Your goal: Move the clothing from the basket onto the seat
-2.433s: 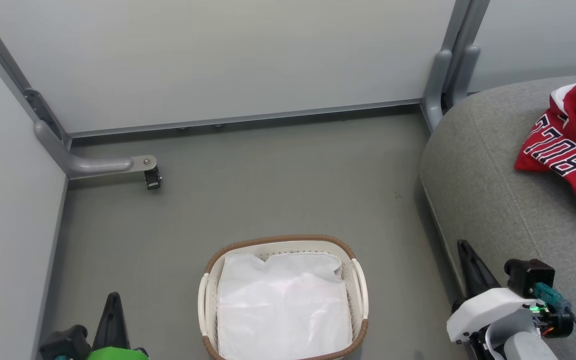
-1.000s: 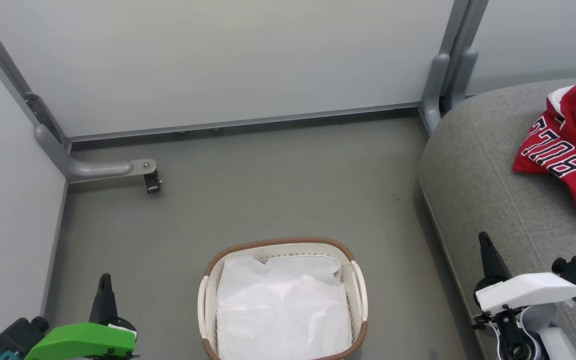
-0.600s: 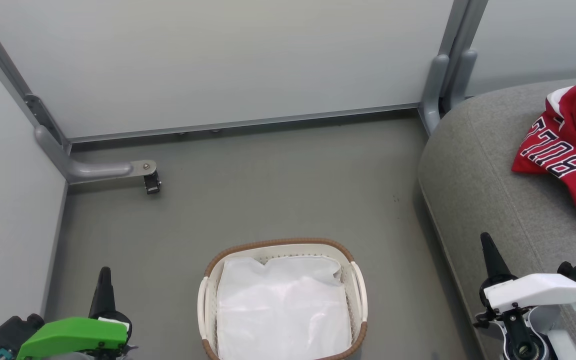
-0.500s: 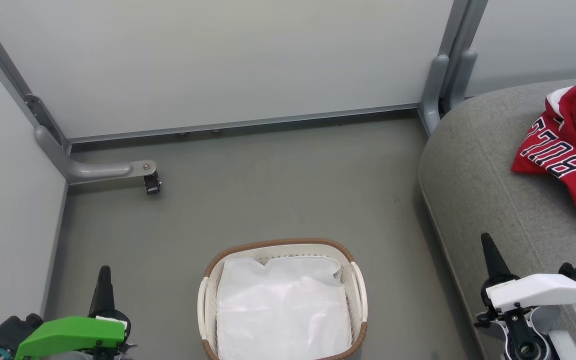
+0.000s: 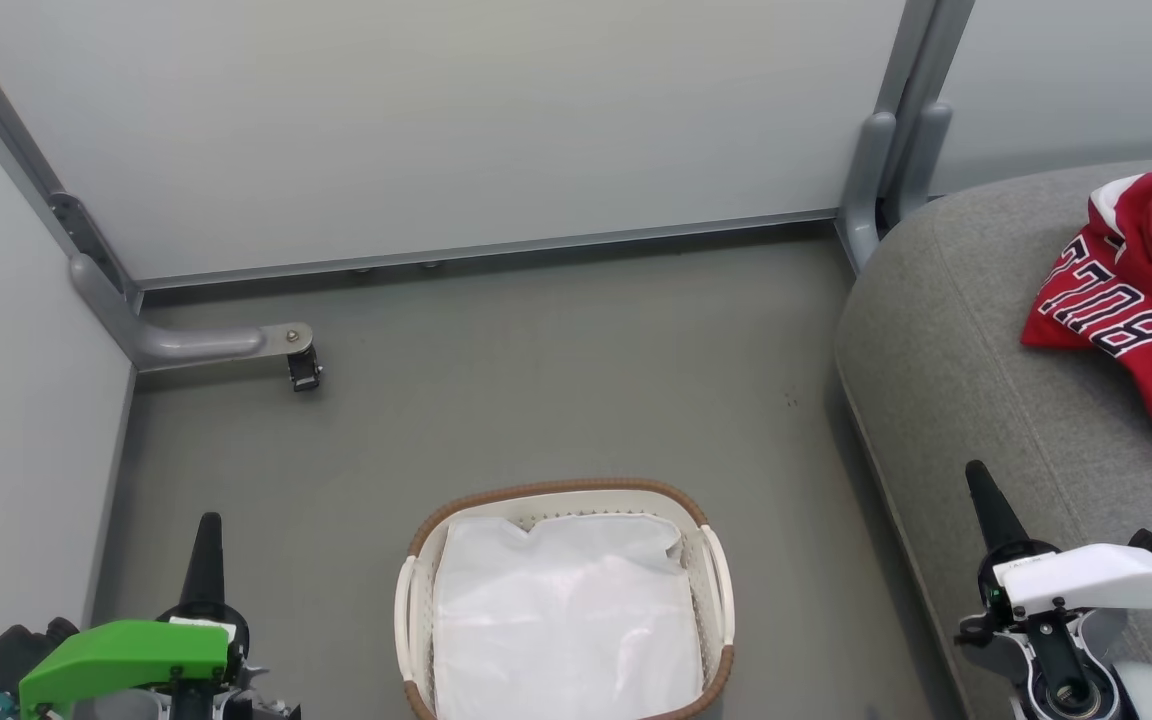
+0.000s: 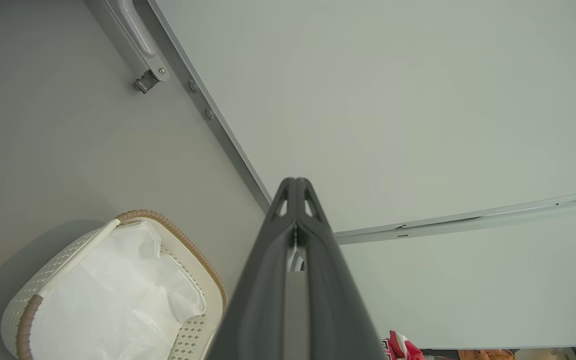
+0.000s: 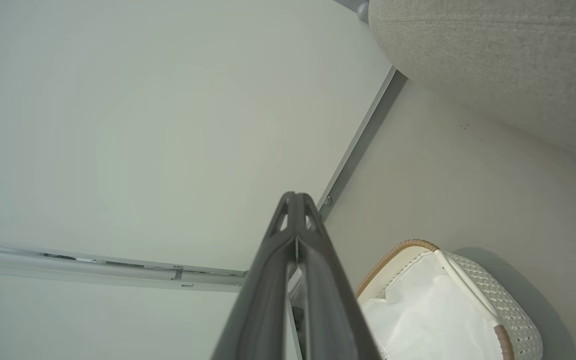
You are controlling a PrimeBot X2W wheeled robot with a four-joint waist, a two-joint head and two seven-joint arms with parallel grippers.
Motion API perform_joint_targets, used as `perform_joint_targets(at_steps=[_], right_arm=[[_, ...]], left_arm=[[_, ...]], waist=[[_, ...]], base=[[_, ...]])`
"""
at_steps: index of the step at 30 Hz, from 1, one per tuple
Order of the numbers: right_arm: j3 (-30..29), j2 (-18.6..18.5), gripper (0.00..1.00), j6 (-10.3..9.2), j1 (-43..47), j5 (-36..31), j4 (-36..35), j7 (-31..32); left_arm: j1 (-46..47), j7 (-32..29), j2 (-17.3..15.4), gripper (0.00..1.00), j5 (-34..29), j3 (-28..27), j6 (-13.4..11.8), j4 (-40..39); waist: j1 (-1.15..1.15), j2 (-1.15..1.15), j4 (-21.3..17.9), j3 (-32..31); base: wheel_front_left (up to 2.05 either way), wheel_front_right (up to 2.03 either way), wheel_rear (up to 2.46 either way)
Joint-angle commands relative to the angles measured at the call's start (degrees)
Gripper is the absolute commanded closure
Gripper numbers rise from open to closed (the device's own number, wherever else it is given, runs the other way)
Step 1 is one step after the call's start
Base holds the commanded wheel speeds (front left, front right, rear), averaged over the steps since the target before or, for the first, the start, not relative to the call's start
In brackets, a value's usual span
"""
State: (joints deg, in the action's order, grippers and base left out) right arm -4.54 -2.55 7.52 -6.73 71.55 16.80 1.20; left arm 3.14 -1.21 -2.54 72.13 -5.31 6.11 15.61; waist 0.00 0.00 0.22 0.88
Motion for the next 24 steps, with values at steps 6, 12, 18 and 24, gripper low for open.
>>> perform_joint_targets(at_steps=[6, 12, 18, 24], right_arm=[[-0.52, -0.36, 1.0, -0.04, 0.14, 4.09, -1.08, 1.09], [-0.81, -0.37, 1.0, -0.03, 0.23, 6.98, -1.42, 1.86], [-1.09, -0.4, 1.0, -0.04, 0.33, 9.76, -1.7, 2.55], [-1.34, -0.42, 1.0, -0.03, 0.44, 12.44, -2.0, 3.3]], left_arm=[[1.91, -1.1, -0.44, 1.0, 4.04, -0.37, 0.52, -0.66], [2.12, -1.8, -0.45, 1.0, 6.79, -0.57, 0.7, -0.84], [2.51, -2.58, -0.47, 1.0, 9.57, -0.74, 0.9, -1.03], [2.62, -3.25, -0.48, 1.0, 12.11, -0.9, 1.04, -1.18]], waist=[[0.0, 0.0, -0.03, -0.1], [0.0, 0.0, -0.06, -0.19], [0.0, 0.0, -0.09, -0.28], [0.0, 0.0, -0.12, -0.37]], base=[[0.0, 0.0, 0.0], [0.0, 0.0, 0.0], [0.0, 0.0, 0.0], [0.0, 0.0, 0.0]])
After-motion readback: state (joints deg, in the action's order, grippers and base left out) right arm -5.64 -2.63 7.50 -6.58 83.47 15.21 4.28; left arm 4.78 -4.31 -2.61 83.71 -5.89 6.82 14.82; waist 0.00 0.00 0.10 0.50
